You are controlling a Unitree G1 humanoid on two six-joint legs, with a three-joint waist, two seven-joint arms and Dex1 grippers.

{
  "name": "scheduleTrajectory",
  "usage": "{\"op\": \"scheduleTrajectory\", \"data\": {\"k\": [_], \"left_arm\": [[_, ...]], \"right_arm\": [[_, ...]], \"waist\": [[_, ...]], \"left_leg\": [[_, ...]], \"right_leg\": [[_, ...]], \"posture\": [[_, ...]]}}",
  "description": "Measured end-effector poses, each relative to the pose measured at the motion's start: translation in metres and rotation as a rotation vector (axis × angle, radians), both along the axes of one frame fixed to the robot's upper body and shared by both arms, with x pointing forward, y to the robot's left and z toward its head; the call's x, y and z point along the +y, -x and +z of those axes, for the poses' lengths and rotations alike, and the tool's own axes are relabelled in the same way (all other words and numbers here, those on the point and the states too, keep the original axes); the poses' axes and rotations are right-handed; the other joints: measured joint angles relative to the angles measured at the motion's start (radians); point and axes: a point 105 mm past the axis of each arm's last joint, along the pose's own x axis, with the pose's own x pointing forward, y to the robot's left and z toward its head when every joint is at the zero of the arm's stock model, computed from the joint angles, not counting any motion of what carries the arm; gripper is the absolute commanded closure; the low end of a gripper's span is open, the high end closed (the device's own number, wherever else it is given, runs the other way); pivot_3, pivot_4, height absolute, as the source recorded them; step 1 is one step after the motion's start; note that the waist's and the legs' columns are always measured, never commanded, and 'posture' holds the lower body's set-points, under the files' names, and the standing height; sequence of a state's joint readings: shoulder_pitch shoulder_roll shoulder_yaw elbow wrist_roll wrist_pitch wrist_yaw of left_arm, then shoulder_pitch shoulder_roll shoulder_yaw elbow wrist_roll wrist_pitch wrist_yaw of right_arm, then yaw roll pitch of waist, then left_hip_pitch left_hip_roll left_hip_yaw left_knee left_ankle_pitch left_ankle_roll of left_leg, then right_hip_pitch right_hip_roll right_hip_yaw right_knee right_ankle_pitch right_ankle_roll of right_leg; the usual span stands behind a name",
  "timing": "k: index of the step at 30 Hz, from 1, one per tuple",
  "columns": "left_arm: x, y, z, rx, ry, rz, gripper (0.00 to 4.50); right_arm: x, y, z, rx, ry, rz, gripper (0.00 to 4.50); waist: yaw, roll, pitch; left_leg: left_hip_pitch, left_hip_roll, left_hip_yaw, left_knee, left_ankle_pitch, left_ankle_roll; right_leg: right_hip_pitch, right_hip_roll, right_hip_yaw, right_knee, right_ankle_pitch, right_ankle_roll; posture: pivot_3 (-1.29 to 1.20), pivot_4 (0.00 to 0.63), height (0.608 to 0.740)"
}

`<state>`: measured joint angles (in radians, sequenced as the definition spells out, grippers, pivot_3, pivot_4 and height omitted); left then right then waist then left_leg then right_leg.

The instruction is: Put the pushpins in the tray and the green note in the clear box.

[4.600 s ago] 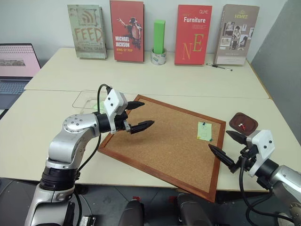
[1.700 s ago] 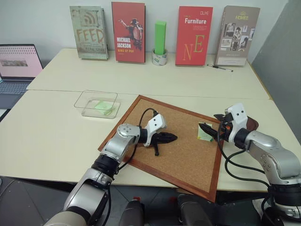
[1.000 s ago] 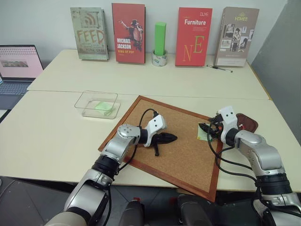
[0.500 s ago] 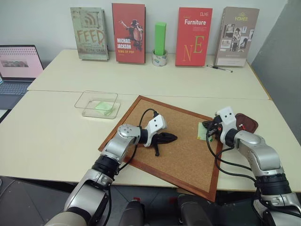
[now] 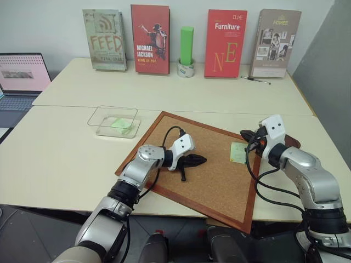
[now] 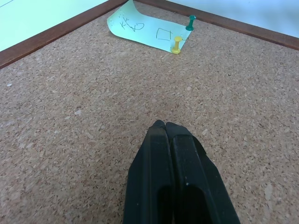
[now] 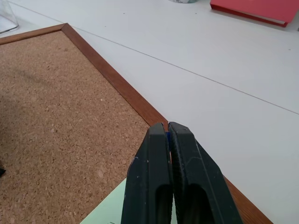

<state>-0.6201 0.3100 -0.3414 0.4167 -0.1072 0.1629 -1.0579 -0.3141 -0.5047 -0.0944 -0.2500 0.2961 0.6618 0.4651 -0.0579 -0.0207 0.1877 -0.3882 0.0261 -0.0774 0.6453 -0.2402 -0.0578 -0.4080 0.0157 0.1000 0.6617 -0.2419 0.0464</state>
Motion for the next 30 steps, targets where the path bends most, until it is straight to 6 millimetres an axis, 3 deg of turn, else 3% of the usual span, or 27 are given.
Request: {"op": "scheduleTrajectory", "data": {"k": [3,10,17,21,30], "left_arm": [[-0.001,0.000,0.000,-0.001,0.000,-0.004,4.50],[-0.001,0.000,-0.001,0.002,-0.002,-0.001,4.50],[0.000,-0.002,-0.001,-0.009,-0.008,-0.003,4.50],[-0.001,-0.002,-0.001,-0.009,-0.008,-0.006,4.50],[-0.002,-0.002,0.000,-0.013,-0.006,-0.009,4.50]], "right_arm": [[-0.021,0.005,0.007,-0.024,0.043,-0.064,4.43],[-0.098,0.013,-0.004,0.003,0.221,-0.328,4.43],[-0.120,0.011,-0.025,0.052,0.350,-0.374,4.43],[-0.123,0.005,-0.037,0.080,0.394,-0.373,3.76],[-0.123,-0.003,-0.035,0.075,0.409,-0.374,2.03]], "waist": [[0.001,0.000,0.000],[0.001,0.000,0.000],[0.000,0.000,0.000],[0.000,0.000,0.000],[0.000,0.000,0.000]], "left_leg": [[-0.001,0.000,0.000,0.000,0.000,0.000],[0.001,0.000,0.000,0.000,0.000,0.000],[0.003,0.000,0.001,0.000,0.000,0.000],[0.003,0.000,0.002,0.000,0.000,0.000],[0.003,0.000,0.001,0.000,0.000,0.000]], "right_leg": [[0.000,0.000,0.000,-0.001,0.000,0.000],[0.001,0.000,0.000,-0.003,0.000,0.000],[0.002,0.000,0.002,-0.003,0.000,0.000],[0.002,0.000,0.002,-0.004,0.000,0.000],[0.002,0.000,0.002,-0.004,0.000,0.000]], "posture": [[0.00,0.150,0.740],[0.00,0.150,0.740],[0.00,0.150,0.740],[0.00,0.150,0.740],[0.00,0.150,0.740]]}}
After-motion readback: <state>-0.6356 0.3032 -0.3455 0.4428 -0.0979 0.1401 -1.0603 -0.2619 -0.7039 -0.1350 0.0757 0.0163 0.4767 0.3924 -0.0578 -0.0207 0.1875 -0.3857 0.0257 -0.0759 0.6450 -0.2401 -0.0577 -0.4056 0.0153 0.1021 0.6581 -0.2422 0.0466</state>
